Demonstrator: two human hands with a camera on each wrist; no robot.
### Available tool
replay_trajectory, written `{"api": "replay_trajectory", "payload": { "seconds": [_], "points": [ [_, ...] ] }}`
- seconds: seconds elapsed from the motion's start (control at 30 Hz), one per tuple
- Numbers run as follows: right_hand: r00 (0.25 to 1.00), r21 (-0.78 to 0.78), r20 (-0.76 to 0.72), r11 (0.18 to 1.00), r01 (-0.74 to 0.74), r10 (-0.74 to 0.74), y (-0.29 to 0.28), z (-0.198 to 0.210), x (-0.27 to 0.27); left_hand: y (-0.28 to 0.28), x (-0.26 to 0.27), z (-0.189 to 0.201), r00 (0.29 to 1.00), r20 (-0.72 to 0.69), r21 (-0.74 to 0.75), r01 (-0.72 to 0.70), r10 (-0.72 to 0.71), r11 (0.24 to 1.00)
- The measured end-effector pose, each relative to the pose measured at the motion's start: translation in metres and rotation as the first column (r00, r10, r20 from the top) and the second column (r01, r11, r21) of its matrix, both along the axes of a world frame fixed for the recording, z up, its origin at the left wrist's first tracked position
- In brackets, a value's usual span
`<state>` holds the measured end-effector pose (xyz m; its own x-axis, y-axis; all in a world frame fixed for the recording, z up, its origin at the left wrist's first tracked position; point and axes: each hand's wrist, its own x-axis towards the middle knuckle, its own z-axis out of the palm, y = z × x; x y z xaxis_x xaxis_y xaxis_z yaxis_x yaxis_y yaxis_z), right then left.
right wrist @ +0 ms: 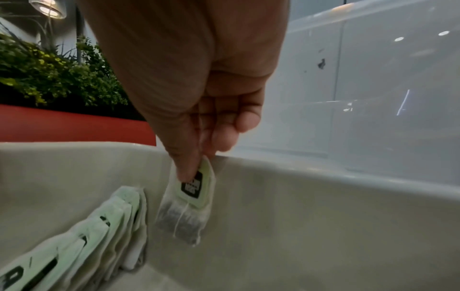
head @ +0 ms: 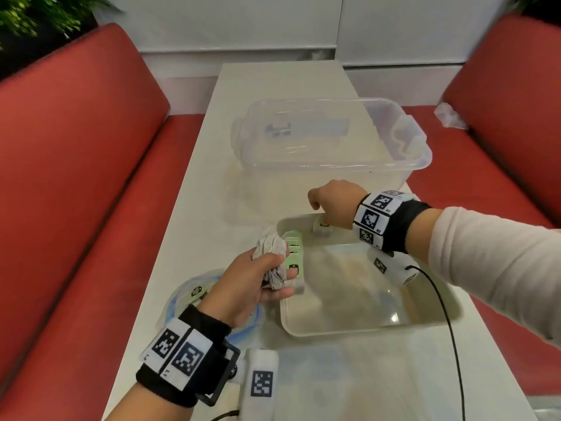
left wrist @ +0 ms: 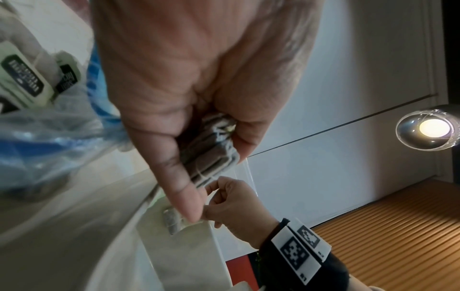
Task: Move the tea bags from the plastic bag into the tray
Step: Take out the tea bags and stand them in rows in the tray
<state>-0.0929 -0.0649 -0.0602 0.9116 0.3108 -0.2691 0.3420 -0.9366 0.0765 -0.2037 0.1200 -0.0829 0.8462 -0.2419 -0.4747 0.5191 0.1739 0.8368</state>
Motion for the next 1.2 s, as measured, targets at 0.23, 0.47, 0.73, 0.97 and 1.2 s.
{"api": "replay_trajectory", "payload": {
  "seconds": [0.23,0.47,0.73,0.97,1.2],
  "points": [
    [0.994,-0.178,0.026,0.979,-0.096,0.103,0.012,-0.011,-0.002,0.001,0.0,-0.001,1.0,-0.001,0.014,0.013,-0.013,1.0],
    [0.993,-0.238,0.056,0.967,-0.092,0.108,0.022,-0.021,-0.005,0.001,0.0,0.0,1.0,0.003,0.006,0.019,-0.019,1.0],
    [0.993,-0.2,0.086,0.978,-0.063,0.081,0.021,-0.026,-0.007,0.001,0.0,0.002,1.0,0.007,0.008,0.025,-0.025,1.0],
    [0.995,-0.143,0.07,0.988,-0.054,0.065,0.015,-0.021,-0.007,0.002,0.001,0.003,1.0,0.01,-0.06,0.005,-0.005,0.998],
    [0.984,0.143,0.174,0.987,-0.074,0.049,0.015,0.011,-0.024,0.008,0.003,0.011,1.0,-0.006,-0.185,0.016,-0.018,0.983]
  ]
}}
